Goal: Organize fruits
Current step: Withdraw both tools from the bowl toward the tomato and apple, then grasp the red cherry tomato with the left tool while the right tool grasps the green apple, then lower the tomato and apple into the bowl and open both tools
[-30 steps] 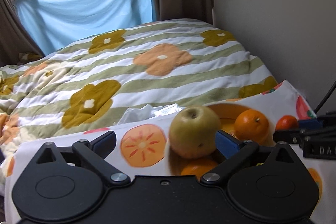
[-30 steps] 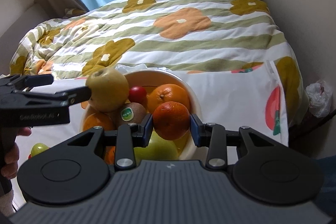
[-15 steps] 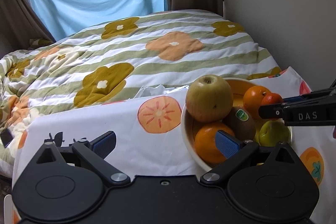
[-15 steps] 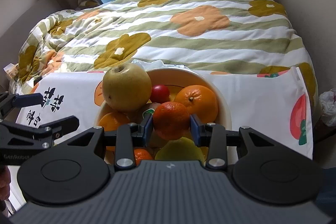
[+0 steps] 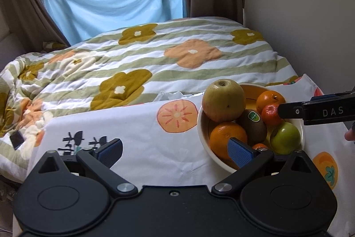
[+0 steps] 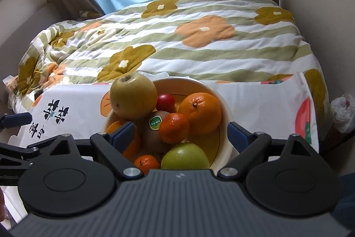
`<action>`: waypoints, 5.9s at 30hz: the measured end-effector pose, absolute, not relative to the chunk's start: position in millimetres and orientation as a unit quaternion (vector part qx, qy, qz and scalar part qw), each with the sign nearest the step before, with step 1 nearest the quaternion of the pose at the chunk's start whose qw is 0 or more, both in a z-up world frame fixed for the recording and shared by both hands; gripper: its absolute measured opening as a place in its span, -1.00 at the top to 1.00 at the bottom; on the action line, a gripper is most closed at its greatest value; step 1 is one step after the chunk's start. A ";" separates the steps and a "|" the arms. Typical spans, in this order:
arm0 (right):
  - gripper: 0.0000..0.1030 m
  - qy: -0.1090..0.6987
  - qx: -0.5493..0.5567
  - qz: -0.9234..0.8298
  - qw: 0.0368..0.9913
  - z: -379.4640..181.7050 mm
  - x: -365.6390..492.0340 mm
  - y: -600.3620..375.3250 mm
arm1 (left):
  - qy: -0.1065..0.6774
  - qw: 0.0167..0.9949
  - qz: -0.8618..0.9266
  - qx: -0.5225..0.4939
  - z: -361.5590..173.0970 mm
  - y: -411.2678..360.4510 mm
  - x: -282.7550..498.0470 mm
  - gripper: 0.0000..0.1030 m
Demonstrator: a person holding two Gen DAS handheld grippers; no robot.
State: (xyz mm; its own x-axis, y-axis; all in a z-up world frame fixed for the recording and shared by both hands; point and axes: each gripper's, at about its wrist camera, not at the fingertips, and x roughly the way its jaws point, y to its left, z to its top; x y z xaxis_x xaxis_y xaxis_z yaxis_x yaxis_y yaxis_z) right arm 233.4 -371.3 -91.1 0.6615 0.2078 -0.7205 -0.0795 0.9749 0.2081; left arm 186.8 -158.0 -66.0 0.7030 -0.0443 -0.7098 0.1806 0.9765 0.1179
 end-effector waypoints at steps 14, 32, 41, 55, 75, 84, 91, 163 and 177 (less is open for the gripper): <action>-1.00 0.359 0.052 0.060 0.930 -40.5 171.4 -338.0 | 0.342 0.936 -0.041 0.077 -30.8 -106.8 112.8 -1.00; -1.00 0.352 0.012 0.100 0.931 -50.5 110.6 -247.7 | 0.337 0.940 -0.016 0.040 -59.2 -35.6 61.5 -1.00; -1.00 0.356 0.004 0.155 0.922 -96.1 126.7 -210.3 | 0.358 0.931 -0.046 0.053 -111.0 -9.7 86.2 -0.98; -1.00 0.378 0.004 0.187 0.906 -132.2 157.4 -184.7 | 0.400 0.899 -0.134 0.119 -158.8 -10.9 139.2 -0.20; -0.98 0.408 -0.008 0.240 0.881 -149.9 181.8 -151.3 | 0.411 0.892 -0.143 0.119 -163.1 -7.5 137.3 0.34; -0.72 0.416 -0.026 0.252 0.873 -157.8 191.5 -134.3 | 0.417 0.894 -0.125 0.103 -161.9 -2.8 133.8 0.34; -0.35 0.428 -0.026 0.246 0.869 -162.4 194.6 -130.9 | 0.420 0.895 -0.114 0.103 -160.5 0.5 129.0 0.34; -0.35 0.417 0.048 0.089 0.903 -97.2 223.6 -421.1 | 0.393 0.907 -0.128 0.080 -92.1 -220.8 200.7 -0.82; -0.40 0.414 0.050 0.111 0.902 -118.4 242.5 -409.9 | 0.402 0.908 -0.096 0.075 -95.3 -197.4 189.5 -0.82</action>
State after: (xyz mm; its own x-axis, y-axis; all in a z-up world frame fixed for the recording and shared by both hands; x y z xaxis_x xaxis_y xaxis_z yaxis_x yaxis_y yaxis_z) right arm 242.5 -409.9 -118.4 0.6324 0.2421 -0.7358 -0.1588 0.9702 0.1828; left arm 189.5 -197.4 -95.3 0.6586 -0.1143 -0.7438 0.2351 0.9702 0.0591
